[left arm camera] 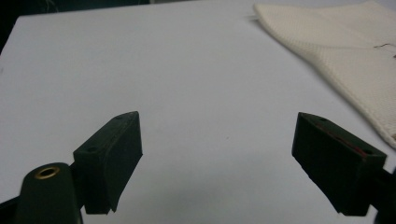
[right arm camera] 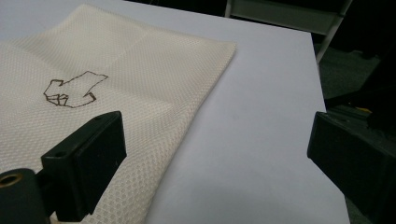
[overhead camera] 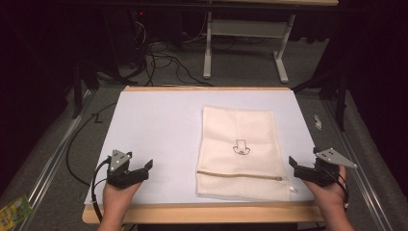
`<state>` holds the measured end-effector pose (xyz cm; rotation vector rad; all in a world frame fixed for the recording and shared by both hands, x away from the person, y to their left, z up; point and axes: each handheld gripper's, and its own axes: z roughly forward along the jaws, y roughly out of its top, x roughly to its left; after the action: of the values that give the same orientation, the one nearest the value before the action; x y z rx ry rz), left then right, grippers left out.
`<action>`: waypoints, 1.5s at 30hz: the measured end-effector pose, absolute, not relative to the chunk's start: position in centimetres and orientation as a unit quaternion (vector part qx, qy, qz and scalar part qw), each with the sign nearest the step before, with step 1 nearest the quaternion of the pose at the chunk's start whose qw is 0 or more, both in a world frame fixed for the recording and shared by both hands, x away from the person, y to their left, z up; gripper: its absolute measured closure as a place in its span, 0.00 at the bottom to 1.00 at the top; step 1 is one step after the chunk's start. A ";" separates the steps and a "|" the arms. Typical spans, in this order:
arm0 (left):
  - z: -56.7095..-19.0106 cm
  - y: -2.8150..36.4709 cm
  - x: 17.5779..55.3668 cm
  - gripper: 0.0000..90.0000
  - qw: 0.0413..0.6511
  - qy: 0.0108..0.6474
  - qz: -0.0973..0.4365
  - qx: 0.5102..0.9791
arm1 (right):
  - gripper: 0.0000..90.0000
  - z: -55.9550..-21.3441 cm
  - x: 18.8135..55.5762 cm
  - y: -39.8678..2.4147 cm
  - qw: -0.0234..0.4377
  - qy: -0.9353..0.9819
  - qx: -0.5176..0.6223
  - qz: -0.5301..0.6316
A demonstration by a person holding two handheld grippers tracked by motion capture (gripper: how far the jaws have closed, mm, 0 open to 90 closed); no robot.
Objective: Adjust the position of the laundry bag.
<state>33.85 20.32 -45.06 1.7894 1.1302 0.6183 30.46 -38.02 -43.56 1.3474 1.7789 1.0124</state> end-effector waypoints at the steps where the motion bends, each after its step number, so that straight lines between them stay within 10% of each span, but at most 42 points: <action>1: -45.0 20.2 33.8 0.20 0.453 0.455 0.251 0.725 | 0.05 -43.6 30.5 -38.2 0.335 0.681 0.520 0.392; 45: -47.8 -0.4 44.7 0.52 0.393 0.447 0.174 0.785 | 0.17 -44.0 30.3 -37.9 0.294 0.679 0.520 0.427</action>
<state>44.72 -0.35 -47.76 1.9921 1.1344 0.4404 30.26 -37.93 -43.97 1.3839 1.8089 1.1358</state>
